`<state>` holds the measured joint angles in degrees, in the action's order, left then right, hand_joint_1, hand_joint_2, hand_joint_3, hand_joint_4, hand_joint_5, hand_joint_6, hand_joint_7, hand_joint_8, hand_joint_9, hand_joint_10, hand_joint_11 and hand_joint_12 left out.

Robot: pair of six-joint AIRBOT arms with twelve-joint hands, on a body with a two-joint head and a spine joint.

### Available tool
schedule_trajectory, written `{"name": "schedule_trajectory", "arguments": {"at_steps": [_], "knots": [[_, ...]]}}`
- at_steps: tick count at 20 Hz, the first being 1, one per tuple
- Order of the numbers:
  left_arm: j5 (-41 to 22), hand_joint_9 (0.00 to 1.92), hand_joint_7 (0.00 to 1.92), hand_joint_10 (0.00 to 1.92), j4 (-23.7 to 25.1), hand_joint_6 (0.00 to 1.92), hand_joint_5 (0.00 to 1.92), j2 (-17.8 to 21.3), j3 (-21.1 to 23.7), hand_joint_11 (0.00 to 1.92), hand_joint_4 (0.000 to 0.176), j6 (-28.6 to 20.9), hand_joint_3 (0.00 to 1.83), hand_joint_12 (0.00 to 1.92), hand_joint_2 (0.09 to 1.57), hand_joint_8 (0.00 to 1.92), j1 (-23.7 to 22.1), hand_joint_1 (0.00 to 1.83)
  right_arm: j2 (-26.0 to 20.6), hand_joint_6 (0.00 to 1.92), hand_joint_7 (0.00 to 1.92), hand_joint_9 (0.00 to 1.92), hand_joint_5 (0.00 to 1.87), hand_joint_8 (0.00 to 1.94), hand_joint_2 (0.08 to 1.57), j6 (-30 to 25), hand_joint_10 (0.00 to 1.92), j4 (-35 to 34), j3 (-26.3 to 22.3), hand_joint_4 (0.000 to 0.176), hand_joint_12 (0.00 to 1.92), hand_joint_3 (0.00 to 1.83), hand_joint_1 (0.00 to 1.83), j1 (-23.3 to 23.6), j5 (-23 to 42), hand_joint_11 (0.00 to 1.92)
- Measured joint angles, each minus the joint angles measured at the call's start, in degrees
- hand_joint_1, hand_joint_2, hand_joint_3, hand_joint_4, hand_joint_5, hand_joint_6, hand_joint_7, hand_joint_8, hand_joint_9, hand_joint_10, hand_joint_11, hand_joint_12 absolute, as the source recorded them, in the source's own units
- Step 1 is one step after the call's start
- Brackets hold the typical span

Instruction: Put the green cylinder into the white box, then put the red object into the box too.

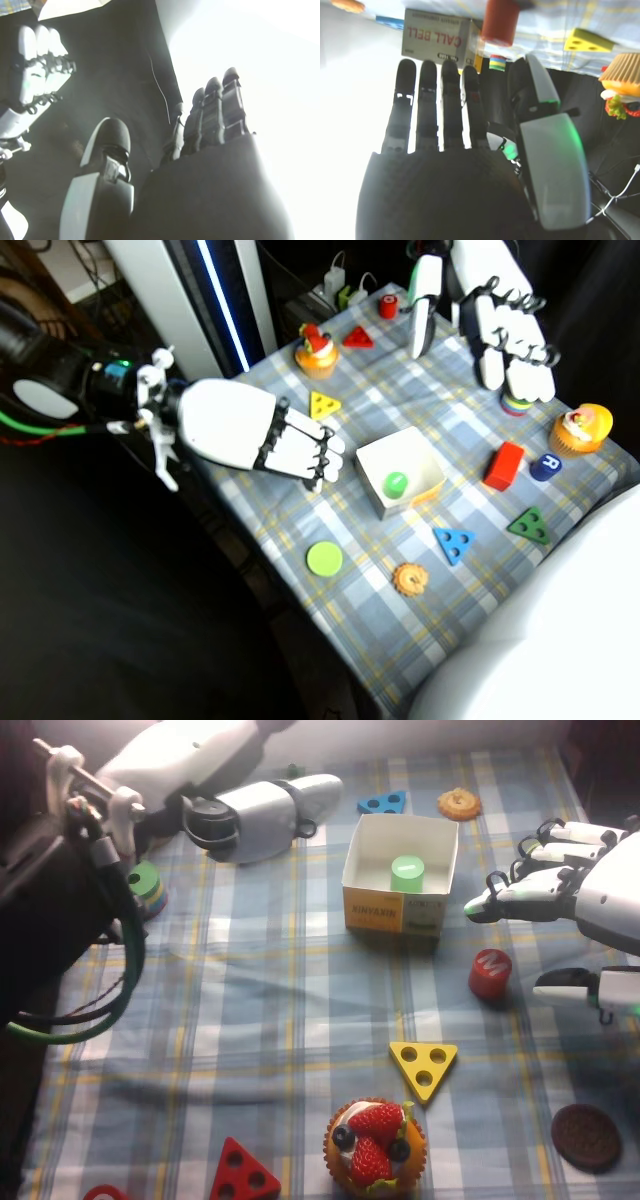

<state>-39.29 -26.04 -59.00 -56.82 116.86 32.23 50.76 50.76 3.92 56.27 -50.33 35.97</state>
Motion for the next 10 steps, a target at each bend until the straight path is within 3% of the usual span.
{"name": "schedule_trajectory", "arguments": {"at_steps": [2,3,5,7,9,10], "knots": [[-1.4,0.0,0.0,0.0,0.4,0.0,0.0,0.6,0.6,0.03,0.092,0.0,0.0,0.02,1.37,0.0,0.6,0.29,1.0,0.33,0.51,0.15,0.33,0.04,1.25,-0.6,0.76,0.5,0.5,0.0,1.35,0.0,0.79,0.0,-0.7,0.0],[-1.9,0.0,0.0,0.0,0.2,0.0,0.0,0.7,0.9,0.01,0.093,0.0,0.0,0.01,1.38,0.0,0.9,0.28,1.4,0.41,0.51,0.16,0.3,0.03,1.25,-0.6,0.75,0.6,0.6,0.0,1.33,0.0,0.8,0.0,-1.1,0.0],[-2.4,0.0,0.0,0.0,0.5,0.0,0.0,1.0,1.2,0.0,0.073,-0.1,0.0,0.0,1.38,0.0,1.6,0.28,2.1,0.46,0.53,0.18,0.29,0.03,1.25,-0.7,0.74,0.8,1.2,0.0,1.34,0.0,0.82,0.0,-1.7,0.0],[-2.4,0.0,0.0,0.0,0.0,0.0,0.0,1.0,1.2,0.0,0.078,-0.1,0.0,0.0,1.39,0.0,1.7,0.32,2.4,0.54,0.54,0.15,0.27,0.03,1.24,-0.7,0.82,0.9,1.9,0.0,1.35,0.0,0.86,0.2,-2.2,0.0],[-2.8,0.0,0.0,0.0,-0.3,0.0,0.0,1.1,1.2,0.0,0.07,-0.1,0.0,0.0,1.38,0.0,2.0,0.37,3.0,0.58,0.56,0.16,0.27,0.04,1.24,-0.7,0.92,0.9,2.3,0.0,1.53,0.0,0.88,0.9,-3.1,0.0],[-2.6,0.0,0.0,0.0,-0.4,0.0,0.0,1.2,1.2,0.0,0.08,-0.1,0.0,0.0,1.38,0.0,2.3,0.4,3.5,0.56,0.58,0.19,0.32,0.04,1.25,-0.7,0.92,1.4,2.4,0.0,1.58,0.0,0.9,1.0,-3.1,0.0]]}}
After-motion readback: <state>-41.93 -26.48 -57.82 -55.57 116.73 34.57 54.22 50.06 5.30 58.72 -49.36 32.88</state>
